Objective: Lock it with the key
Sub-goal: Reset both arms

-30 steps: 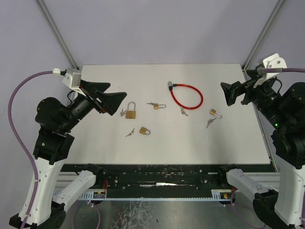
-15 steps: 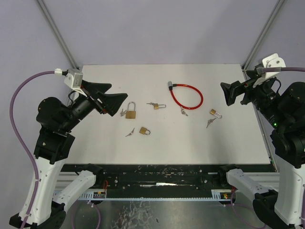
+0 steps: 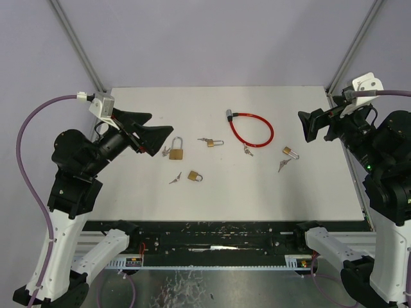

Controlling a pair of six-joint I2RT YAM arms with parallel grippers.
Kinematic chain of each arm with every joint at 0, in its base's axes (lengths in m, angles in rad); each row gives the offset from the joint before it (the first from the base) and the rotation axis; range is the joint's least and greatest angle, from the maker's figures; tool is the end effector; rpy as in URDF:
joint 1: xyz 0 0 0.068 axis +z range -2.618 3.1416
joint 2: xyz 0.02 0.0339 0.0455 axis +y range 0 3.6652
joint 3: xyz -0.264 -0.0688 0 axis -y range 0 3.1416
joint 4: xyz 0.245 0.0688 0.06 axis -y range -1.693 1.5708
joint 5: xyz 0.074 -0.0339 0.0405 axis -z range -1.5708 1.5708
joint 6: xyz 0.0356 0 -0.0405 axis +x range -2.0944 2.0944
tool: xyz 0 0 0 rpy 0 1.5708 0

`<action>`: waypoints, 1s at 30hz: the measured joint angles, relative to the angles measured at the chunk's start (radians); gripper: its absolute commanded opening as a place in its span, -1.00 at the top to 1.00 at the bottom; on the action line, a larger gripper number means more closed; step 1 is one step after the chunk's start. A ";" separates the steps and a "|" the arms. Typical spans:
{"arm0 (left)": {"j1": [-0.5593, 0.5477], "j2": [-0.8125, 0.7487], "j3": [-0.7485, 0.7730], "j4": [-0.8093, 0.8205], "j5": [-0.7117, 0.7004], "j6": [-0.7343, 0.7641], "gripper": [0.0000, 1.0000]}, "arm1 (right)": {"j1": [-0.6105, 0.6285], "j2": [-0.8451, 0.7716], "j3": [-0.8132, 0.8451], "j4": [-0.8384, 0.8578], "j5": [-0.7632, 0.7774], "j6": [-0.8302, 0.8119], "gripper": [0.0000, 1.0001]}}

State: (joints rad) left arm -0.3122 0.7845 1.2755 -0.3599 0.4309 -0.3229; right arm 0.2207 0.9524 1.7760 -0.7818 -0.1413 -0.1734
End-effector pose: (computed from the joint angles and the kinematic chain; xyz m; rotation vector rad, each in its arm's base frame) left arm 0.1157 -0.0530 0.4823 0.3568 1.4628 -0.8240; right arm 0.0951 0.0265 0.5537 -0.4095 1.4754 0.1457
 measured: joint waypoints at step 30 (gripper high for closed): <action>0.000 0.003 -0.010 0.000 0.008 0.000 -1.00 | 0.000 -0.006 -0.007 0.000 0.028 -0.007 -0.98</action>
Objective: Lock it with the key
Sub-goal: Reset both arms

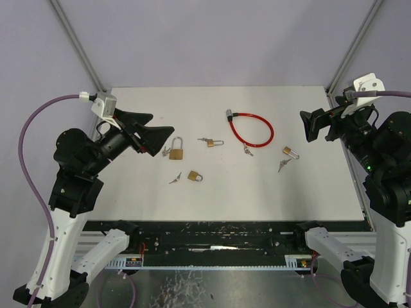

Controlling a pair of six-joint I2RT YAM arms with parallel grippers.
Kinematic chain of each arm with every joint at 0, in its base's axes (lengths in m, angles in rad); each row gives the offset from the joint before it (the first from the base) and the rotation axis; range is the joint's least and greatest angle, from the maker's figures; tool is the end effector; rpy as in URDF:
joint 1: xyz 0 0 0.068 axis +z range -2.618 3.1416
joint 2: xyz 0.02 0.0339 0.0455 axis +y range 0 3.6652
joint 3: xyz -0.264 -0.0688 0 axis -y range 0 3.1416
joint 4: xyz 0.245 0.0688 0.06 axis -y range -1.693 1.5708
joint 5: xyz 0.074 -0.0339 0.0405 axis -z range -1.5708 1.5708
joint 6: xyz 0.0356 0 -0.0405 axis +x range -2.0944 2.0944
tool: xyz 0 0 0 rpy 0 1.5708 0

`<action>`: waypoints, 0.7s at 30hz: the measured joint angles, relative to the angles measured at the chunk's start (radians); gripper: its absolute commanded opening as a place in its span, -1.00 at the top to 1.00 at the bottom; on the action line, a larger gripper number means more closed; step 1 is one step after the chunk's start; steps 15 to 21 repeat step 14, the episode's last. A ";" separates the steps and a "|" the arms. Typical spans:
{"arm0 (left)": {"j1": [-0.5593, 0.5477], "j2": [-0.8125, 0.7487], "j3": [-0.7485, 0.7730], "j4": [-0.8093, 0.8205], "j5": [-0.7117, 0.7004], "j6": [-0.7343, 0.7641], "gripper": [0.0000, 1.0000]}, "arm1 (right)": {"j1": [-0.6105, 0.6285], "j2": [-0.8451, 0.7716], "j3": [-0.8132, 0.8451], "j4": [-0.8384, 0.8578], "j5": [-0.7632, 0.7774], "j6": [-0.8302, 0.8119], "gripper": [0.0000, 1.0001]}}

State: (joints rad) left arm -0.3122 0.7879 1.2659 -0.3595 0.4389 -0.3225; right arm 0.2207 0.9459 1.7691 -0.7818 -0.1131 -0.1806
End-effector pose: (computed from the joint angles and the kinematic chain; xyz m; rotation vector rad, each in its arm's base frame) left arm 0.1183 -0.0541 0.4792 0.3625 1.4752 -0.8299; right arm 0.0942 0.0252 0.5526 -0.3929 1.4795 0.1184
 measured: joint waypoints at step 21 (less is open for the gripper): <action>0.000 0.002 -0.007 0.000 0.001 0.007 -1.00 | 0.000 -0.011 -0.030 0.001 0.001 -0.009 -0.98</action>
